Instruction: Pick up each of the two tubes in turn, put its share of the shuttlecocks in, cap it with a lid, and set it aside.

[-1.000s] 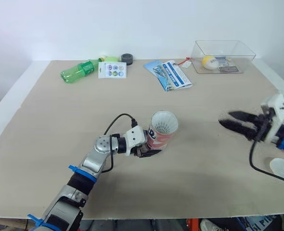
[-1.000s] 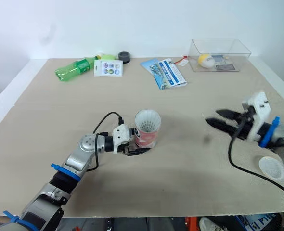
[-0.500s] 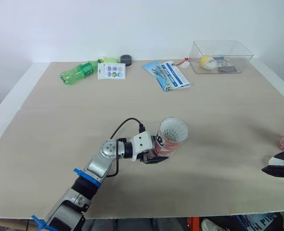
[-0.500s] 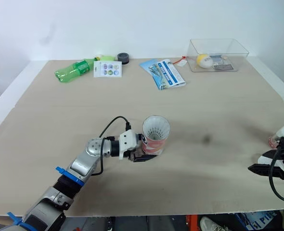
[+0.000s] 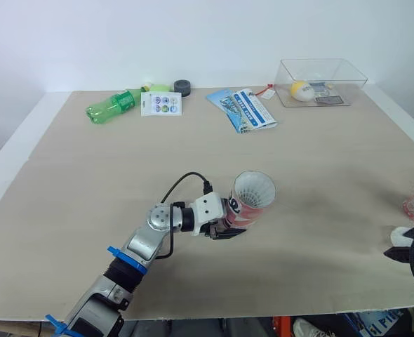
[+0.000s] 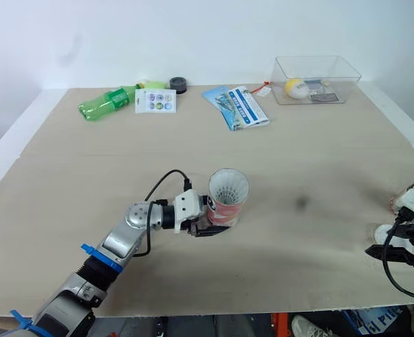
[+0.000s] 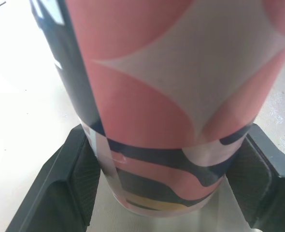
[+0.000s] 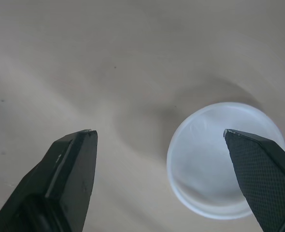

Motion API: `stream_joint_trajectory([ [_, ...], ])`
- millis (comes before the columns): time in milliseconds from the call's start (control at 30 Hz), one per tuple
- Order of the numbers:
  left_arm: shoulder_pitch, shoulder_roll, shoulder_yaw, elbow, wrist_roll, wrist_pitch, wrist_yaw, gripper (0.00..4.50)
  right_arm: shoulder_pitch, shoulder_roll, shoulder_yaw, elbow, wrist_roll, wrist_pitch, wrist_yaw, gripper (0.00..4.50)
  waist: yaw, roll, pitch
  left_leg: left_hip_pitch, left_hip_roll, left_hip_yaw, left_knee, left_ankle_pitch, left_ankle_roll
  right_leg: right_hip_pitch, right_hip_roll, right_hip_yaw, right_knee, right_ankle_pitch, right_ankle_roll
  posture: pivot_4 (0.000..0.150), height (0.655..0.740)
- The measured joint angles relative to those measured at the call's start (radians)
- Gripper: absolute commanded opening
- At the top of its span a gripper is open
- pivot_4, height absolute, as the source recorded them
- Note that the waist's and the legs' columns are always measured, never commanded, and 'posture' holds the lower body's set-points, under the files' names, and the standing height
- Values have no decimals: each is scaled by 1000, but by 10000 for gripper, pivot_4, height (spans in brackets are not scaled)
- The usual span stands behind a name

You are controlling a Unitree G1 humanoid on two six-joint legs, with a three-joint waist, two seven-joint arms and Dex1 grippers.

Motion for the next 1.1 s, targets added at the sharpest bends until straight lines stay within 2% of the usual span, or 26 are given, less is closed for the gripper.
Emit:
stream_joint_trajectory([
  [33, 0, 0, 0, -1, 0, 0, 0, 32784, 0, 0, 9, 1, -3, -5, 3, 36808, 0, 0, 0, 0, 0, 0, 0, 0, 0, 0, 0, 0, 0, 0, 0, 1500, 7400],
  [67, 0, 0, -1, -2, 0, 0, 0, 32784, -2, 0, 19, 2, -8, -9, 8, 31530, 0, 0, 0, 0, 0, 0, 0, 0, 0, 0, 0, 0, 0, 0, 0, 1500, 7400],
  [133, 0, 1, -2, -3, 0, 1, 0, 32784, -18, 0, 37, 12, -13, -14, 11, 27279, 0, 1, 0, 0, 0, 0, 0, 0, 0, 0, 0, 0, 0, 0, 0, 1500, 7400],
  [200, 1, 1, -3, -3, 0, 1, 1, 32784, -29, 0, 47, 18, -22, -19, 16, 19279, 0, 1, 0, 0, 0, 0, 0, 0, 0, 0, 0, 0, 0, 0, 0, 1500, 7400],
  [267, 1, 0, -4, -3, 0, 0, 1, 32784, -38, 0, 54, 26, -28, -21, 23, 13098, 0, 0, 0, 0, 0, 0, 0, 0, 0, 0, 0, 0, 0, 0, 0, 1500, 7400],
  [333, 0, 0, -5, -3, 0, 0, 1, 32784, -51, 0, 67, 40, -36, -31, 29, 2598, 0, 1, 0, 0, 0, 0, 0, 0, 0, 0, 0, 0, 0, 0, 0, 1500, 7400],
  [367, 0, 0, -5, -3, 0, 0, 1, 32784, -55, 0, 71, 45, -39, -35, 29, 386, 0, 1, 0, 0, 0, 0, 0, 0, 0, 0, 0, 0, 0, 0, 0, 1500, 7400],
  [700, -26, 0, -7, 29, 1, -10, -2, 32784, -112, 11, 88, 60, -56, -130, 41, 386, 0, 1, 0, 0, 0, 0, 1, 0, 0, 0, 0, 0, 0, 1, 1, 1500, 7400],
  [833, -53, 0, -4, 78, 0, -37, -4, 32784, -130, 15, 90, -104, -38, -224, 100, 386, -5, 2, -1, 0, 0, 0, 1, 0, 0, 0, 0, 0, 0, 1, 1, 1500, 7400],
  [1000, -96, -17, 15, 155, -15, -47, 0, 32784, -322, 59, 165, -350, 12, -242, 148, 386, -9, 2, -1, 0, 0, -1, 1, 1, -1, 0, 0, 0, 0, 2, 1, 1500, 7400],
  [1100, -125, -21, 36, 208, -27, -49, 0, 32784, -476, 89, 246, -388, 7, -274, 188, 386, -8, 1, -1, -1, -1, 0, 2, 1, -1, -1, 0, 0, 0, 2, 1, 1500, 7400],
])
